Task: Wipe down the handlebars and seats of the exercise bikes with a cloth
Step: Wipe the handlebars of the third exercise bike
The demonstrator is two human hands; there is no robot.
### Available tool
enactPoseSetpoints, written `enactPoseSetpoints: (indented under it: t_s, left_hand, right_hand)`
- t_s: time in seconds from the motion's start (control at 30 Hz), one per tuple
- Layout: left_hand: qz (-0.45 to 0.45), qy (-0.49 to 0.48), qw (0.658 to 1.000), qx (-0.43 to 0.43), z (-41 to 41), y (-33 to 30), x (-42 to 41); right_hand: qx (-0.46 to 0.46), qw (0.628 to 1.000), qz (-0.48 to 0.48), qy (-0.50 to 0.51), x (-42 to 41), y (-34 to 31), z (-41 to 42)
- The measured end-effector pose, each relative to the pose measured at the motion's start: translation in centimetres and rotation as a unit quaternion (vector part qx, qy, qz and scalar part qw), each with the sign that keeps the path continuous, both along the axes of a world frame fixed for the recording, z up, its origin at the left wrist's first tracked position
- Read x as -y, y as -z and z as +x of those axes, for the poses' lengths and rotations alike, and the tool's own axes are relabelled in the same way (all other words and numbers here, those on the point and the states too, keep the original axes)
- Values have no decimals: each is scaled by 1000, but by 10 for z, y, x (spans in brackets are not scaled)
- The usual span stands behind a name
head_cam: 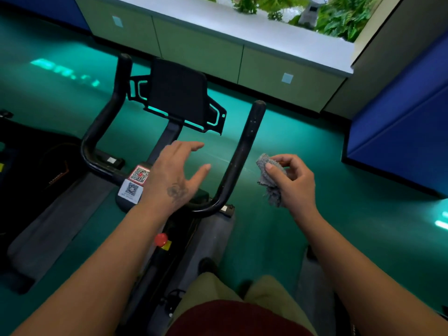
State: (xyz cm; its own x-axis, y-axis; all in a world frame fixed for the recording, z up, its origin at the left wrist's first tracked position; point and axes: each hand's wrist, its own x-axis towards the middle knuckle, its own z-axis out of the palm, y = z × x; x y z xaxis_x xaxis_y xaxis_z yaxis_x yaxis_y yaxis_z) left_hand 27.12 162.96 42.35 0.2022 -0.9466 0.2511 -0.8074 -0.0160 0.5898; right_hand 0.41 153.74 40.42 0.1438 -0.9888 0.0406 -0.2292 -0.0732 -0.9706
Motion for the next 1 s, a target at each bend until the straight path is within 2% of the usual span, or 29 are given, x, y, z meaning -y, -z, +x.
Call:
enactPoseSetpoints:
  t_s: [0.27,0.5,0.7,1.0]
  left_hand:
    - [-21,-1,994,107,66,15,-46]
    - [-31,-21,996,80,69,29,-54]
    - [-63,-29,995,73,73,37,-48]
    - [-68,-25,994,78,82,43,-39]
  right_hand:
    - [-3,999,-52,-14,35,-21,32]
    - [-26,996,-85,-33,46,-30,49]
    - [-103,985,-138,2,52,-28,46]
    - [-215,935,-276,61,63,-39,61]
